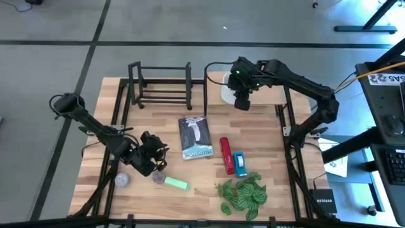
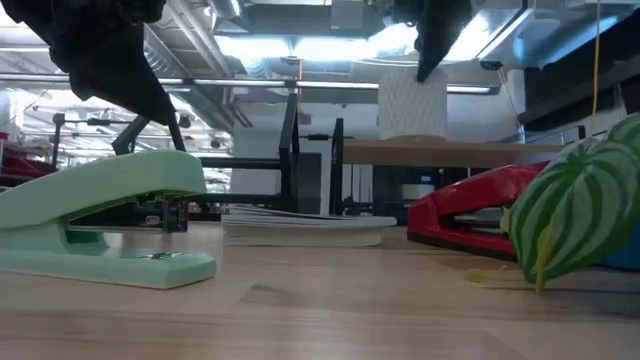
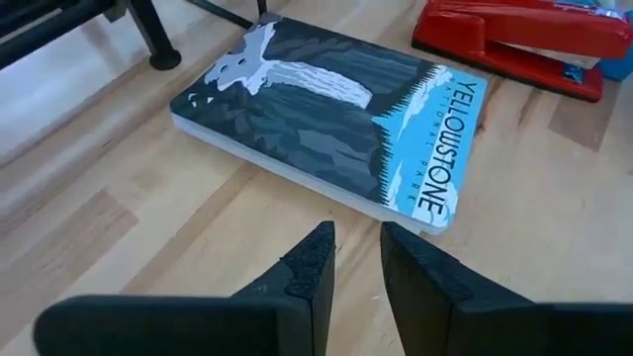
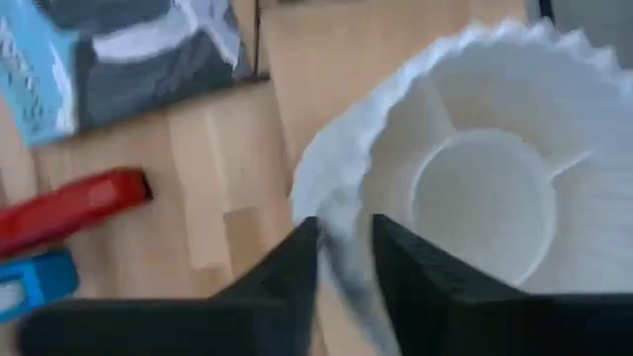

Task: Stock shelves
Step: Adjust the white pencil holder on the shelf, then put the green stapler on the shelf

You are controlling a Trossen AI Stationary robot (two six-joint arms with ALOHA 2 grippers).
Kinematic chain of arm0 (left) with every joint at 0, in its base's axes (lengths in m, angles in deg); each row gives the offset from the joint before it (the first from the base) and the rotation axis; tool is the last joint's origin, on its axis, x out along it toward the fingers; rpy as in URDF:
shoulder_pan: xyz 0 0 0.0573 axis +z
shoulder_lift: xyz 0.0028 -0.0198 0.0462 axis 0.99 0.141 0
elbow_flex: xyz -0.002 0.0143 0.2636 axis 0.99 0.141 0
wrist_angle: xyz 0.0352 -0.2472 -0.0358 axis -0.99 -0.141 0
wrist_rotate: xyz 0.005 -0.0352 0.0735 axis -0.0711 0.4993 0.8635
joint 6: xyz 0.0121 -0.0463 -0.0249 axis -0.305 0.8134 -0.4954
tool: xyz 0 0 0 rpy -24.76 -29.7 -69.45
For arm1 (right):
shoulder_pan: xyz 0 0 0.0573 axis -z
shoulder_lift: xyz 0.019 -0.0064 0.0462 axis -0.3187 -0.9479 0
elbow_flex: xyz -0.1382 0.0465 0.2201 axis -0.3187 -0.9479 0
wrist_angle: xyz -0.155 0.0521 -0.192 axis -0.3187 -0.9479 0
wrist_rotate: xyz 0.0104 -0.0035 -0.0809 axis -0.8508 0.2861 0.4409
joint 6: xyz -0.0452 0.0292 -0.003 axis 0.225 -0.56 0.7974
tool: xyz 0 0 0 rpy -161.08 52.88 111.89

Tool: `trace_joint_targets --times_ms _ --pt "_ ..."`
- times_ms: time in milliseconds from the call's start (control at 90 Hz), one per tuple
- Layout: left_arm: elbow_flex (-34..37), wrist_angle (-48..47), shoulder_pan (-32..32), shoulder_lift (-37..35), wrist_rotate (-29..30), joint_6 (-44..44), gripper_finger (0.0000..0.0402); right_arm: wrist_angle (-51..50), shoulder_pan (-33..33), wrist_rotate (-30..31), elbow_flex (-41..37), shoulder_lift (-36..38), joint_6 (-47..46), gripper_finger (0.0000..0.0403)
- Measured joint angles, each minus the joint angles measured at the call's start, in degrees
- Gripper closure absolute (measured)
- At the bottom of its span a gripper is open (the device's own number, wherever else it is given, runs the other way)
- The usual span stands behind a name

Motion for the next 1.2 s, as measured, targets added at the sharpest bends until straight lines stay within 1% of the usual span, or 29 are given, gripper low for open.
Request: trace_joint_targets --times_ms 56,222,344,611,767,867,933,1000,1200 --pt "0.00 -0.01 0.00 0.00 0.00 -0.01 0.0335 -0.45 0.22 0.56 -0.02 0.04 -0.30 0.0390" --pt "0.00 0.06 0.00 0.02 0.25 -0.28 0.0335 -2.35 2.12 3.64 -0.08 0.79 -0.21 0.0397" --pt "0.00 0.10 -0.02 0.02 0.39 -0.44 0.0335 -3.48 3.85 3.28 -0.07 0.83 -0.01 0.0398" --pt "0.00 0.13 -0.01 0.07 0.44 -0.13 0.0335 -4.17 9.03 -5.31 -0.07 1.27 0.55 0.0400" --pt "0.00 0.13 0.00 0.07 0.46 -0.13 0.0335 -4.16 11.30 -5.51 -0.07 1.27 -0.46 0.0400" --pt "0.00 0.13 0.00 0.07 0.45 -0.13 0.0335 -4.05 11.64 -6.00 -0.07 1.27 -0.52 0.0398" --pt "0.00 0.13 0.00 0.07 0.46 -0.13 0.0335 -3.97 11.60 -6.04 -0.07 1.27 -0.52 0.0388" --pt "0.00 0.10 0.00 0.07 0.46 -0.13 0.0335 -3.61 11.48 -6.07 -0.05 1.27 -0.52 0.0369" --pt "0.00 0.11 0.00 0.07 0.46 -0.13 0.0335 -2.00 11.48 -5.41 -0.02 1.83 -0.13 0.0288"
